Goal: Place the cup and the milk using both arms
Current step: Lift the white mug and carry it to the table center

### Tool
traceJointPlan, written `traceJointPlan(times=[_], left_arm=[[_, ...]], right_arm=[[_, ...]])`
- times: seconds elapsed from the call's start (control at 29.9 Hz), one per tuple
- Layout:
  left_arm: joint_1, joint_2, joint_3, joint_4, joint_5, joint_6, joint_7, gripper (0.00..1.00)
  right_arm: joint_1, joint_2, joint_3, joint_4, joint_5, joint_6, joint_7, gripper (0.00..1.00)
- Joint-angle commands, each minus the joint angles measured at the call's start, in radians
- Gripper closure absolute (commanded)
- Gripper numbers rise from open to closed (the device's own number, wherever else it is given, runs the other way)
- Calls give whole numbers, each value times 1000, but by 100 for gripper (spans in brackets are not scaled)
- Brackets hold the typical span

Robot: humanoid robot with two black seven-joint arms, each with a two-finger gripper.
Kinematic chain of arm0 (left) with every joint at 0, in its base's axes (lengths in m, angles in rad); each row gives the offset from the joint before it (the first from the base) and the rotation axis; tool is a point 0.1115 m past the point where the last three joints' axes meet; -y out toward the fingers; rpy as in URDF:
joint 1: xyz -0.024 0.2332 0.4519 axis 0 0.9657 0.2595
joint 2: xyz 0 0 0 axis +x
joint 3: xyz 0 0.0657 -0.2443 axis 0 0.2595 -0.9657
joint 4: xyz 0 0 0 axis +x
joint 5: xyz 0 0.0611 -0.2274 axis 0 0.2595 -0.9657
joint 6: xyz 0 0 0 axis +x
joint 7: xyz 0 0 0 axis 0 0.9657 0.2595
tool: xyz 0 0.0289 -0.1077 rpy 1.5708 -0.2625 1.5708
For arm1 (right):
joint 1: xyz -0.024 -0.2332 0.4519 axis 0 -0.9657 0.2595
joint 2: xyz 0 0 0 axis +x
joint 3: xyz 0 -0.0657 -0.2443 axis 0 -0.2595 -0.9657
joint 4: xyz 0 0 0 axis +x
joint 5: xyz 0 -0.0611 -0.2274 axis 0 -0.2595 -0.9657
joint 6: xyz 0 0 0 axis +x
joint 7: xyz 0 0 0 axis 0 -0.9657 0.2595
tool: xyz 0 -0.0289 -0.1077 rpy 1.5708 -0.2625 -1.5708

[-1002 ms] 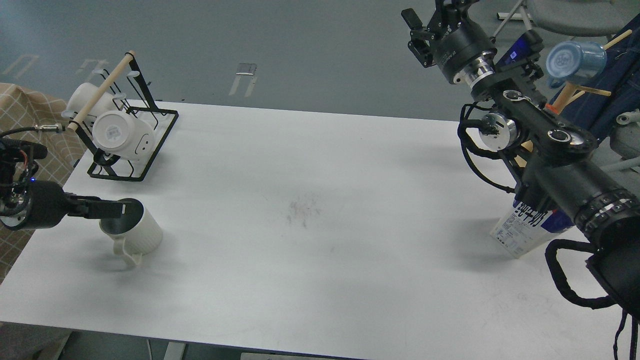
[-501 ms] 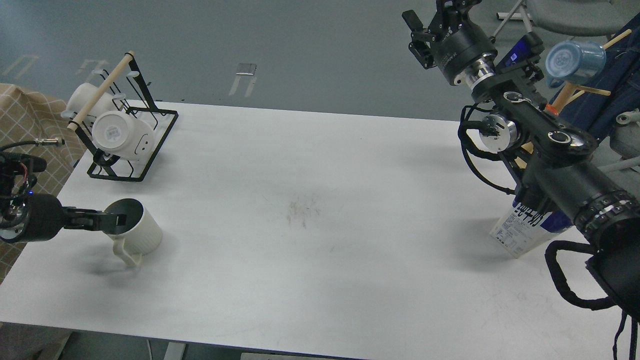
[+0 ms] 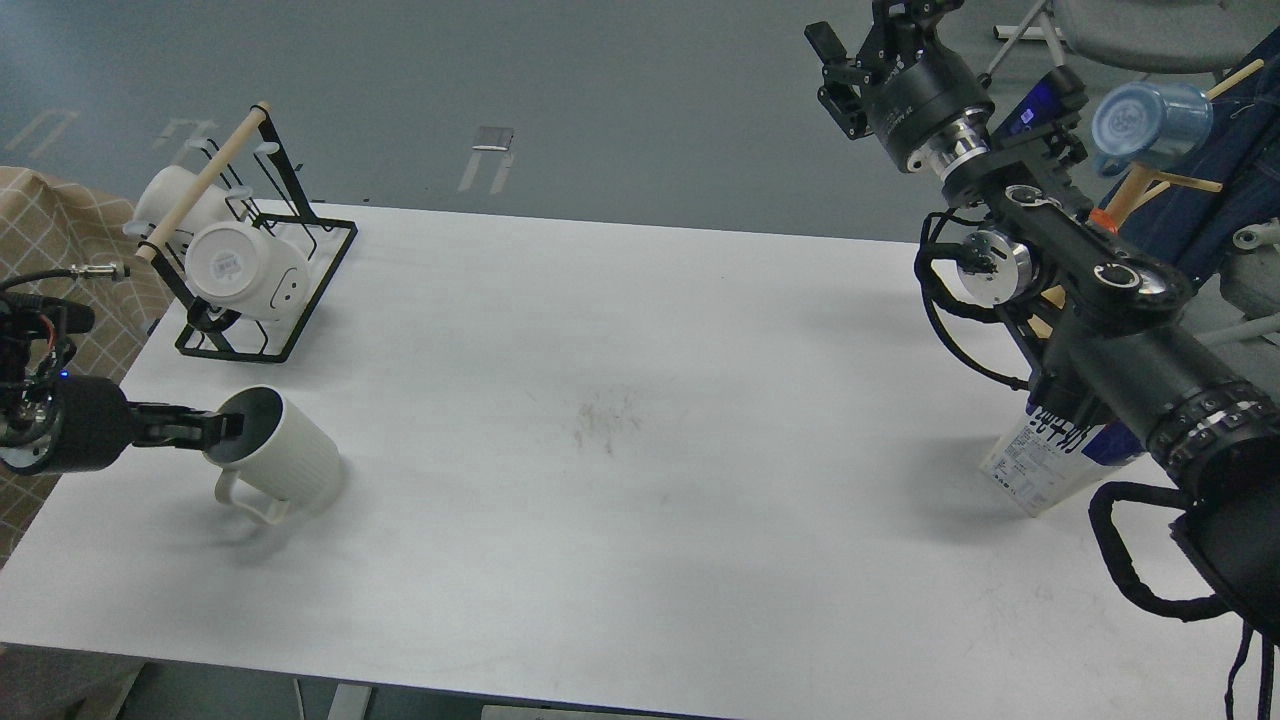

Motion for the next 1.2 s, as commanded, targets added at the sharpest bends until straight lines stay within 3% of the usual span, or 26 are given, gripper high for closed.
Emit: traceJointPlan(times=[0.0, 0.13, 0.23, 0.53, 0.7, 0.87, 1.17], left_arm=[[-39, 33, -4, -110, 0, 0, 2, 100], [-141, 34, -3, -245, 0, 0, 34, 100], [-230, 13, 0, -323, 0, 0, 99, 100], [-372, -291, 16, -288, 32, 0, 200, 100], [-384, -461, 16, -202, 164, 0, 208, 100], [-388, -550, 22, -132, 233, 0, 208, 100], [-505, -682, 220, -14, 259, 0, 206, 100]], right_arm=[[2, 0, 1, 1, 0, -3, 0, 0], [11, 1, 4, 0, 0, -8, 0, 0], [25, 8, 4, -2, 0, -14, 0, 0], [54, 29, 3, -8, 0, -48, 0, 0], [60, 46, 3, -11, 0, -57, 0, 0], [61, 50, 3, -11, -2, -57, 0, 0], [61, 64, 4, -12, -3, -69, 0, 0]])
